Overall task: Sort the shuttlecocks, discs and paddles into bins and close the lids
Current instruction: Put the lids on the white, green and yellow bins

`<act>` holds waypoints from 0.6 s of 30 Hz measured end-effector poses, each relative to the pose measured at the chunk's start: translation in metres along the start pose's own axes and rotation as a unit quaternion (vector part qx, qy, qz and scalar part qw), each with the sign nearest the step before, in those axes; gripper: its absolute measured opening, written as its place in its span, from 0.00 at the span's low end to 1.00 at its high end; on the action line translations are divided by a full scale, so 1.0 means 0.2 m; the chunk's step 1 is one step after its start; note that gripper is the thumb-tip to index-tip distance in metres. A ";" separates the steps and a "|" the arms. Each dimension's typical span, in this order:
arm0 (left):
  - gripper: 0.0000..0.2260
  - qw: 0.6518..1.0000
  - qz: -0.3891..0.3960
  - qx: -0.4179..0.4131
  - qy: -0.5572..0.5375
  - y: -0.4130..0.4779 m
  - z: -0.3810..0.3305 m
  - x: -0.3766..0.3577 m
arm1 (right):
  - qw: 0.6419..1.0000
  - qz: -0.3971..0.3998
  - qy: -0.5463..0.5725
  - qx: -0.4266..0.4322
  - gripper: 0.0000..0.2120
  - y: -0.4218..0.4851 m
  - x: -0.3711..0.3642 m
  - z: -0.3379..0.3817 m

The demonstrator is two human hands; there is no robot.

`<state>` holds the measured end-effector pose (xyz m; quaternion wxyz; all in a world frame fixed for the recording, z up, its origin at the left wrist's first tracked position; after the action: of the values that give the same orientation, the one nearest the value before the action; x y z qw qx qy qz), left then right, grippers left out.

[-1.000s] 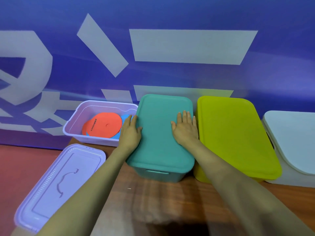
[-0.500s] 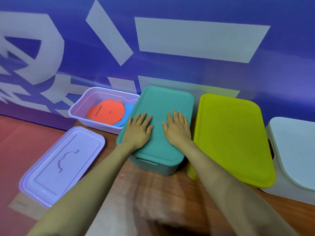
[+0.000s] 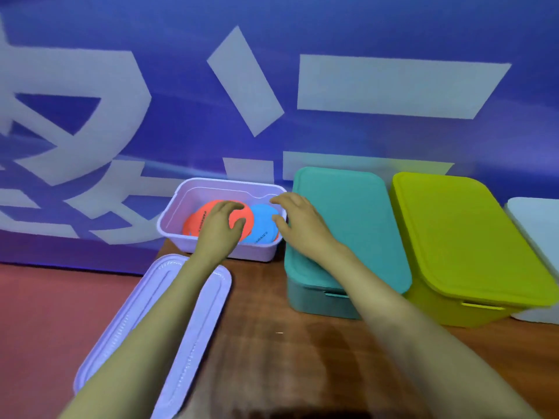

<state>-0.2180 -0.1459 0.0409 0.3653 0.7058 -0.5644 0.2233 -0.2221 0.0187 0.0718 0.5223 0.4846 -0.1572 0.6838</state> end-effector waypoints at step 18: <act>0.18 0.927 0.216 0.296 0.076 -0.64 1.51 0.23 | 0.924 0.293 -0.021 -0.246 0.24 -0.27 -1.31 0.36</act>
<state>-0.1125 -0.3950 -0.1503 0.1248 0.6233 -0.5823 0.5067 -0.1441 -0.1590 -0.1264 0.3981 0.2877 -0.4664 0.7357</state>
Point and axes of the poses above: each hand's wrist, its own y-axis towards the middle knuckle, its own x-axis out of the back of the hand, z = x × y, the point moved 6 cm from there along y, towards the middle knuckle
